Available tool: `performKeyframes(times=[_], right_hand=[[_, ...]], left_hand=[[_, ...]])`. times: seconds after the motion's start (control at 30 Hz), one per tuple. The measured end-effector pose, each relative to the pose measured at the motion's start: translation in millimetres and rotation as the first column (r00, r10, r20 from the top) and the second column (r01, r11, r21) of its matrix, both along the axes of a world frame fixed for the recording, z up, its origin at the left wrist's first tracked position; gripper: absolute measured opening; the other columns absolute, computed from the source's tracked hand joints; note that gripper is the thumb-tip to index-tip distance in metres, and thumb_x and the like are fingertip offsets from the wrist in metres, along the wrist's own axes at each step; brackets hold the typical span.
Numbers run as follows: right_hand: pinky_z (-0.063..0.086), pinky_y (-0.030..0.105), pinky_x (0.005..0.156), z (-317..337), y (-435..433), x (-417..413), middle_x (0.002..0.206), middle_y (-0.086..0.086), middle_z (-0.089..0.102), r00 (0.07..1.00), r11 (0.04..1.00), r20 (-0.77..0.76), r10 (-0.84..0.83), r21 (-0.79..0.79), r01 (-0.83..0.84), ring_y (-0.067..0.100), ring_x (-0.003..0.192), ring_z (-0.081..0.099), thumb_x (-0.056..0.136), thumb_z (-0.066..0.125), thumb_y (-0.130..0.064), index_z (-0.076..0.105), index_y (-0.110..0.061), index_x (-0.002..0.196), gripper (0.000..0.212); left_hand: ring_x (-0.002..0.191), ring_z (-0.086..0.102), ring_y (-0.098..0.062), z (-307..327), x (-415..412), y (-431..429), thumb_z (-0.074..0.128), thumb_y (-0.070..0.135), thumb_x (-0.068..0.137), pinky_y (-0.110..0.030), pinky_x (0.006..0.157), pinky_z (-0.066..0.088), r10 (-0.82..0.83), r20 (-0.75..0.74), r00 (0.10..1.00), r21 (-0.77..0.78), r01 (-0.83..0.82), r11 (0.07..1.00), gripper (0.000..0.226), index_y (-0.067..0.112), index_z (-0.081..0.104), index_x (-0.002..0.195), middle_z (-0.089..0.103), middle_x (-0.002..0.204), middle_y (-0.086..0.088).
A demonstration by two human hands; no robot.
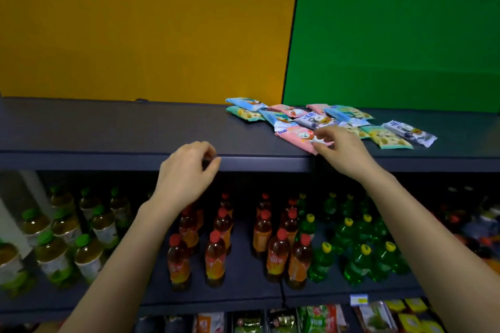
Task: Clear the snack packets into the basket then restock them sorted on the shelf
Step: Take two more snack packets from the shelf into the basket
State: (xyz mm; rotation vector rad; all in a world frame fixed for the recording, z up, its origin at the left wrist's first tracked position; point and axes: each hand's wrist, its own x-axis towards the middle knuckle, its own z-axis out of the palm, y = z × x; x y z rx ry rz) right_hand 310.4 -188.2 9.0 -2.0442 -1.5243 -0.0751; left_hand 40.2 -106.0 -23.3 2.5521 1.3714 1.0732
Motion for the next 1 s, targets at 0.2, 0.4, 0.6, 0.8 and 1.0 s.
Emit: performKeyframes(times=[0.2, 0.4, 0.6, 0.8, 1.0], right_hand=[[0.035, 0.029, 0.074, 8.5, 52.2, 20.6, 0.124, 0.015, 0.058, 0.996, 0.961, 0.075, -0.053, -0.268, 0.072, 0.032, 0.112, 0.053, 0.087, 0.052, -0.051, 0.046, -0.019, 0.133, 0.057], [0.032, 0.029, 0.056, 16.4, 74.2, 31.4, 0.095, 0.009, 0.050, 0.991, 0.873, 0.054, -0.125, -0.468, 0.136, 0.026, 0.088, 0.049, 0.068, 0.057, -0.074, 0.050, -0.025, 0.077, 0.050], [0.036, 0.030, 0.066, 27.9, 70.8, 51.8, 0.078, 0.001, 0.060, 0.971, 0.925, -0.211, -0.109, -0.379, 0.022, 0.020, 0.079, 0.052, 0.080, 0.064, -0.048, 0.060, -0.015, 0.077, 0.033], [0.052, 0.039, 0.090, 17.7, 89.2, 71.5, 0.101, 0.004, 0.071, 0.856, 1.000, -0.517, 0.009, 0.026, 0.005, 0.022, 0.091, 0.067, 0.079, 0.069, -0.039, 0.063, -0.019, 0.096, 0.027], [0.051, 0.046, 0.091, 2.7, 119.2, 59.8, 0.107, 0.006, 0.067, 0.767, 0.975, -0.640, 0.040, 0.191, 0.109, 0.023, 0.096, 0.066, 0.079, 0.070, -0.034, 0.054, -0.016, 0.107, 0.037]], left_hand=[[0.100, 0.057, -0.021, 9.9, 23.4, 30.3, 0.051, 0.036, 0.090, -0.031, 0.071, 0.040, 0.039, -0.046, 0.998, -0.054, -0.042, 0.998, 0.019, 0.021, 0.060, 0.099, 0.064, 0.103, 0.003], [0.097, 0.058, -0.021, 18.8, 51.3, 59.1, 0.052, 0.037, 0.089, -0.031, 0.073, 0.042, 0.018, -0.051, 0.999, -0.125, -0.024, 0.992, 0.018, 0.023, 0.061, 0.096, 0.063, 0.096, 0.005], [0.103, 0.055, -0.025, 27.5, 83.7, 110.4, 0.052, 0.038, 0.089, -0.032, 0.079, 0.041, -0.007, -0.131, 0.991, -0.277, -0.030, 0.960, 0.027, 0.015, 0.059, 0.101, 0.062, 0.102, -0.001], [0.122, 0.045, -0.034, 39.3, 112.6, 169.9, 0.037, 0.047, 0.095, -0.036, 0.093, 0.039, 0.039, -0.186, 0.982, -0.428, -0.117, 0.896, 0.057, 0.001, 0.042, 0.129, 0.049, 0.134, -0.018], [0.137, 0.029, -0.035, 37.0, 139.6, 215.7, 0.032, 0.065, 0.088, -0.042, 0.105, 0.033, 0.169, -0.027, 0.985, -0.571, -0.154, 0.806, 0.085, 0.002, 0.026, 0.143, 0.031, 0.150, -0.017]])
